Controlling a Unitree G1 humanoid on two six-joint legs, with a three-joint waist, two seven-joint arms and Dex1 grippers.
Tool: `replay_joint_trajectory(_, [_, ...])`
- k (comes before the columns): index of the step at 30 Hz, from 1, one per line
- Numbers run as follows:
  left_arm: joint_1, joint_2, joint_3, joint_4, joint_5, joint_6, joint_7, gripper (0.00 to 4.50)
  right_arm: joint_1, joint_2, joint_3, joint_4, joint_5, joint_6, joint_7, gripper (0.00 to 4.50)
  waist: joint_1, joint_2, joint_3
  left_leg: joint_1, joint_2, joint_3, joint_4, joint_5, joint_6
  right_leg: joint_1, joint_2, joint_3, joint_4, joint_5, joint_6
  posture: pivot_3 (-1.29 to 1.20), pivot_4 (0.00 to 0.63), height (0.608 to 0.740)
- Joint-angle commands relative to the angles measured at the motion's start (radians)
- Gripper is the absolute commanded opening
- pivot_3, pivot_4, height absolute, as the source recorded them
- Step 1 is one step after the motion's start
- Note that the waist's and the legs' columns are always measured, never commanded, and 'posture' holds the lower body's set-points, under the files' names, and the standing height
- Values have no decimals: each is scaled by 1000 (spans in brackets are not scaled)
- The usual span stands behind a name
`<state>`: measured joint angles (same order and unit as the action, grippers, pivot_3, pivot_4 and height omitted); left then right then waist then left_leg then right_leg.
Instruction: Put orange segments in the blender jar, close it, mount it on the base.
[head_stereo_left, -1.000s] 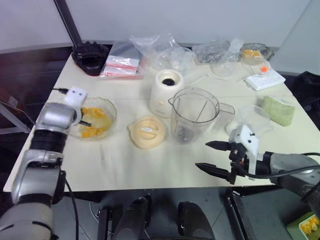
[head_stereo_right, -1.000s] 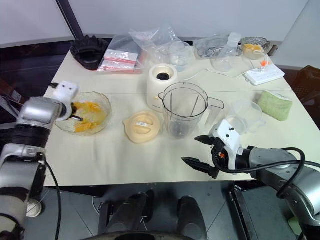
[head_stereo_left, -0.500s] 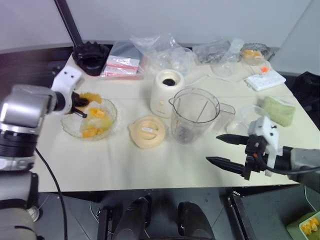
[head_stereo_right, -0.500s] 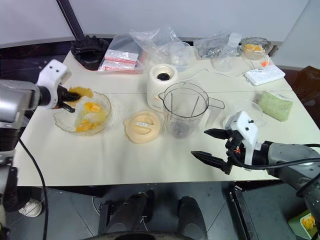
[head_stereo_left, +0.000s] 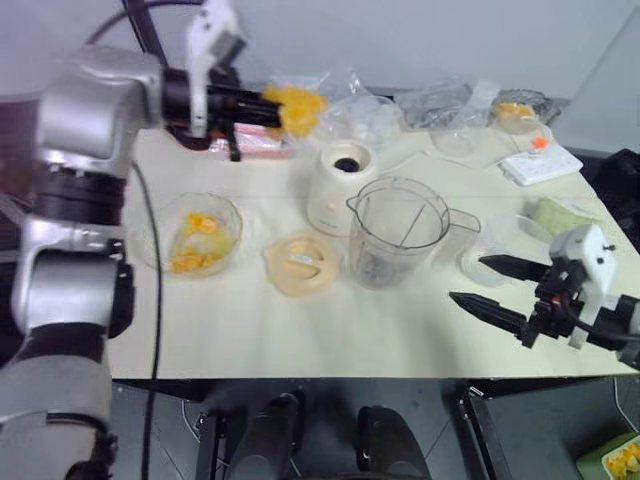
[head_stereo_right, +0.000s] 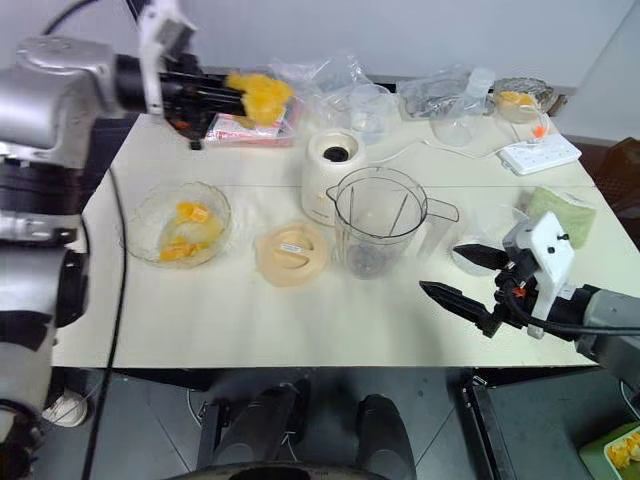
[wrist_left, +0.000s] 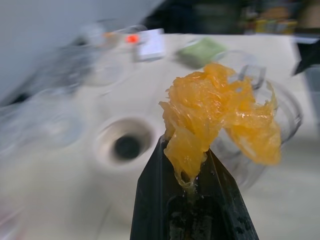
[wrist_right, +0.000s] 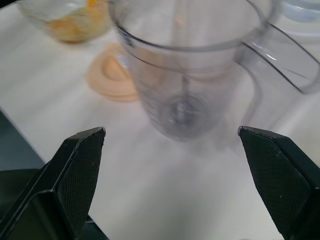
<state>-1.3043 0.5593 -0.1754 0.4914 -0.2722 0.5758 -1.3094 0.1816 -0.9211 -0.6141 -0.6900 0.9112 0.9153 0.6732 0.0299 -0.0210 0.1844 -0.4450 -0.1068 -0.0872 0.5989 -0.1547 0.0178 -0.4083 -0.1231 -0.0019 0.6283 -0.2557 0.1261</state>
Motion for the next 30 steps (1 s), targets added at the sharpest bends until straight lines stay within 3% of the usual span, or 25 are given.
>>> replay_joint_trajectory(1, [-57, -127, -30, 86, 18, -86, -8, 23, 34, 27, -46, -55, -18, -30, -29, 4500, 3, 0, 0, 0, 0, 0, 0, 0, 0, 0, 0, 0, 1, 0, 0, 0, 150, 740])
replay_joint_trajectory(7, [-93, -330, -75, 270, 99, -190, 56, 23, 74, 64, -58, -95, -16, -38, -68, 4500, 4, 0, 0, -3, 0, 0, 9, -2, 3, 1, 1, 0, 1, 0, 1, 0, 150, 740])
replay_joint_trajectory(12, [-109, -400, -116, 348, 175, -273, 62, 23, 100, 82, -60, -119, -16, -43, -88, 4500, 7, 0, 0, -4, 0, 0, 13, -3, 4, 3, 1, 0, 1, 1, 3, 0, 150, 740])
replay_joint_trajectory(15, [-117, -413, -117, 367, 192, -304, 47, 879, 108, 87, -60, -125, -18, -48, -99, 4500, 8, 0, 0, -4, 0, 0, 14, -3, 4, 3, 1, 0, 1, 1, 3, 0, 150, 740])
replay_joint_trajectory(22, [-114, -409, -113, 347, 213, -336, 15, 4426, 132, 88, -45, -116, -54, -69, -109, 4500, 8, 0, 0, -4, 0, 0, 14, -3, 4, 3, 3, -1, 0, 1, 4, 0, 150, 740])
replay_joint_trajectory(30, [-99, -417, 8, 305, 169, -359, 181, 4474, 145, 163, 45, -4, -294, -194, -199, 4500, 8, 0, 0, -4, 0, 0, 14, -3, 4, 3, 3, -1, 1, 1, 4, 0, 150, 740])
